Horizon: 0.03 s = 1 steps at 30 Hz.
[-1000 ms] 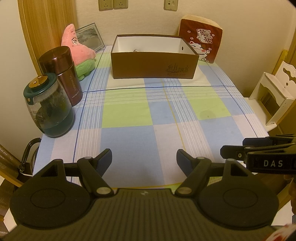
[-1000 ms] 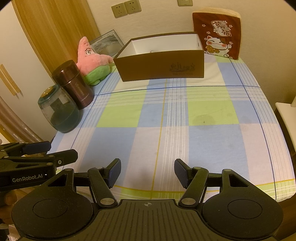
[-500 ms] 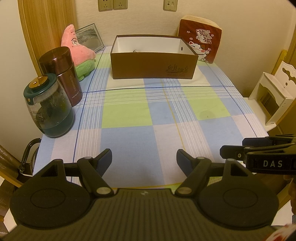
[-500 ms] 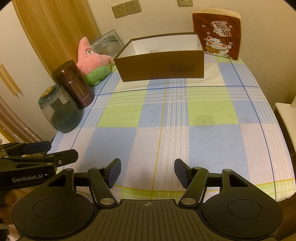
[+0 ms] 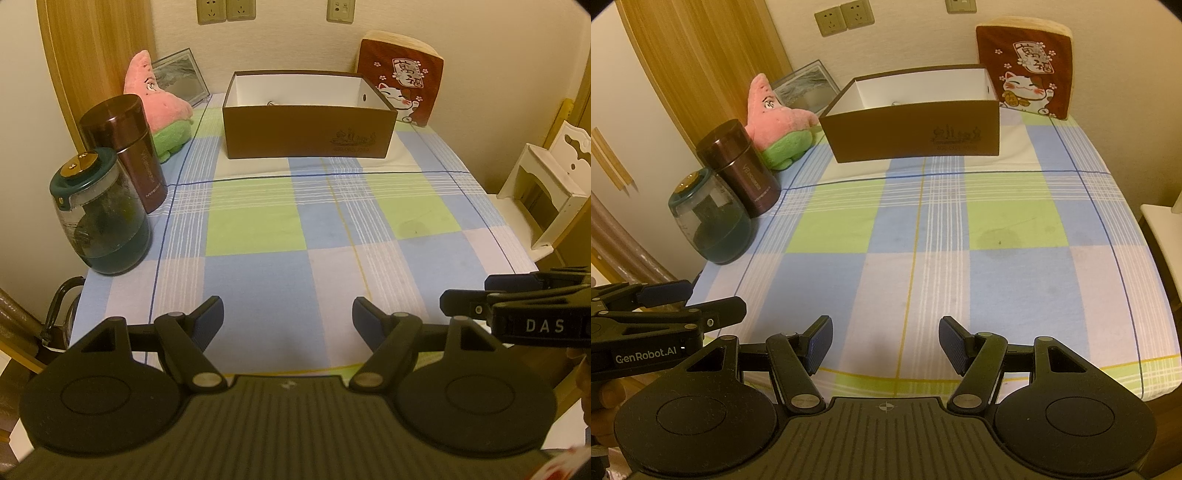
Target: Organize rigid objects
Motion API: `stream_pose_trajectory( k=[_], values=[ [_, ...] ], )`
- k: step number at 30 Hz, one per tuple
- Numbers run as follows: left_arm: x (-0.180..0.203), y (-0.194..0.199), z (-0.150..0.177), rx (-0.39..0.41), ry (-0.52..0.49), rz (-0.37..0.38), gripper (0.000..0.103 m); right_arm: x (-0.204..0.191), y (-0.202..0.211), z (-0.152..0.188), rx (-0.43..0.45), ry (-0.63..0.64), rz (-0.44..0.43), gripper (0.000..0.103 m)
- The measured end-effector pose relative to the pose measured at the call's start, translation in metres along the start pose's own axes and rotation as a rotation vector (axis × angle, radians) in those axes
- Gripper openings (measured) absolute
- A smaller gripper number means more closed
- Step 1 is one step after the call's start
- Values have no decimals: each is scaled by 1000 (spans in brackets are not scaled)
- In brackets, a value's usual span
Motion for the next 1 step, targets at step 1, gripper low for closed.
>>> stream_pose_trajectory(
  k=[1],
  values=[
    [-1, 0, 0, -4, -2, 4, 75, 0, 0, 0, -1, -1, 0, 64]
  ],
)
Point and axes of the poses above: each gripper's, at about its wrist camera, not at the fingertips, and y roughly against the way its jaws point, x to its right, z to its underside, the point moved 2 cm from there along -y, roughly the way its jaws point, and after that the axes turned 15 degrees about -x, right-handed, at the moved point
